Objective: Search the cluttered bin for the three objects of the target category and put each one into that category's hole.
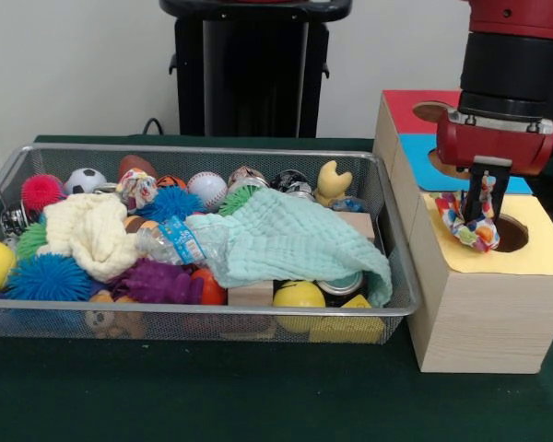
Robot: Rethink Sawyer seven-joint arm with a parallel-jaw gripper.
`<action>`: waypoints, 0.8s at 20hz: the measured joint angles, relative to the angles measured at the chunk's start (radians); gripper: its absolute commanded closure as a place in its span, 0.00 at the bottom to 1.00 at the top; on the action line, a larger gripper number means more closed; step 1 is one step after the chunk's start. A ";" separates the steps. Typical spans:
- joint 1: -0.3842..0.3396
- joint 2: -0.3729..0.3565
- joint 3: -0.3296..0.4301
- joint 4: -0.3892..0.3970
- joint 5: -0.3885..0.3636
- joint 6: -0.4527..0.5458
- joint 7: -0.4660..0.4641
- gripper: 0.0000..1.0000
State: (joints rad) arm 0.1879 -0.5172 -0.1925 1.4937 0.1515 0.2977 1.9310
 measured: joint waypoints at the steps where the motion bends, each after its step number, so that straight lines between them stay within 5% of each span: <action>1: 0.001 0.000 -0.001 0.000 0.000 0.000 0.000 1.00; 16: 0.028 0.025 -0.003 0.000 0.019 0.000 0.000 1.00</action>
State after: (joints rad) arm 0.2163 -0.4923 -0.1958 1.4935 0.1708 0.2973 1.9310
